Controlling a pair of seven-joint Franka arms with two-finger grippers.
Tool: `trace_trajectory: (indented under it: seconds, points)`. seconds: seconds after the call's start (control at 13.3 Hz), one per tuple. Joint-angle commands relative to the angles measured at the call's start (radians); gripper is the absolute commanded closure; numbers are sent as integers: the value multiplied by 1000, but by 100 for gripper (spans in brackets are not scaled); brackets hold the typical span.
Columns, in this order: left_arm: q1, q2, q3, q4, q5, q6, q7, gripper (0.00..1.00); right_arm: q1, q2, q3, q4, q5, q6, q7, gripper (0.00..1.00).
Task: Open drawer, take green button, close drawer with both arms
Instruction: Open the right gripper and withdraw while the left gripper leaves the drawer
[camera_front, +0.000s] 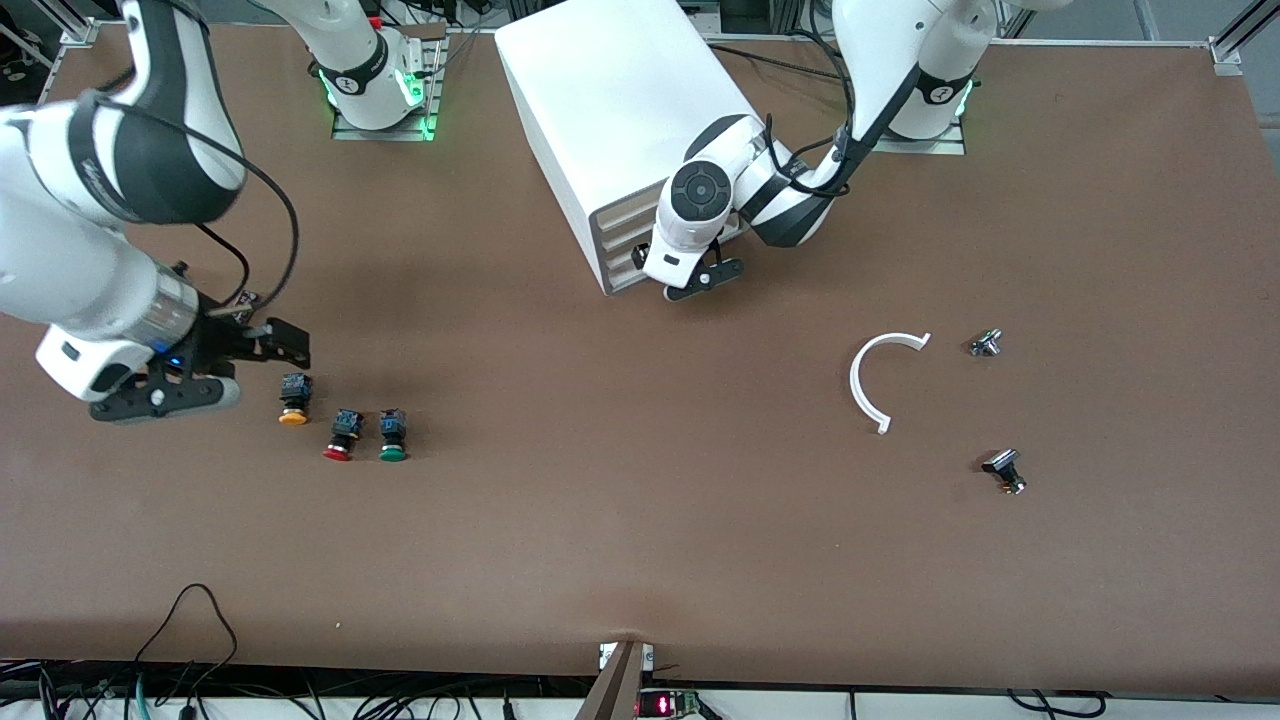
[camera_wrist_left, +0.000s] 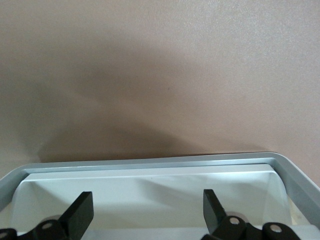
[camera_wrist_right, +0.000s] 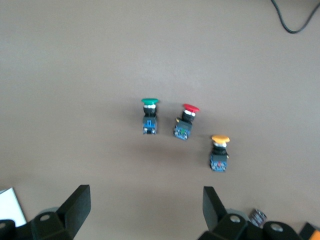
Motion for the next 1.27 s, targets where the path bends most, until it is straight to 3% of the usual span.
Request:
trace_trajectory:
  seconds: [0.0,0.38,0.6,0.9,1.2]
  points:
    - [19,-56,-28,-36,13,-11,-7,2,-62,-96,24,-30,-9,-84,-2,1]
    - [94,-118,-28,-17,14,-92,59,2,-204,-291,140,-154,-37,-123,56,1]
    - [172,-176,-25,48,28,-254,174,2,-254,-393,202,-256,-55,-107,84,1]
    - [308,-265,-18,176,31,-515,396,2,-268,-458,220,-307,-55,-115,87,1]
    - [448,-326,-15,313,31,-703,635,2,-268,-443,236,-300,-91,-129,177,1]
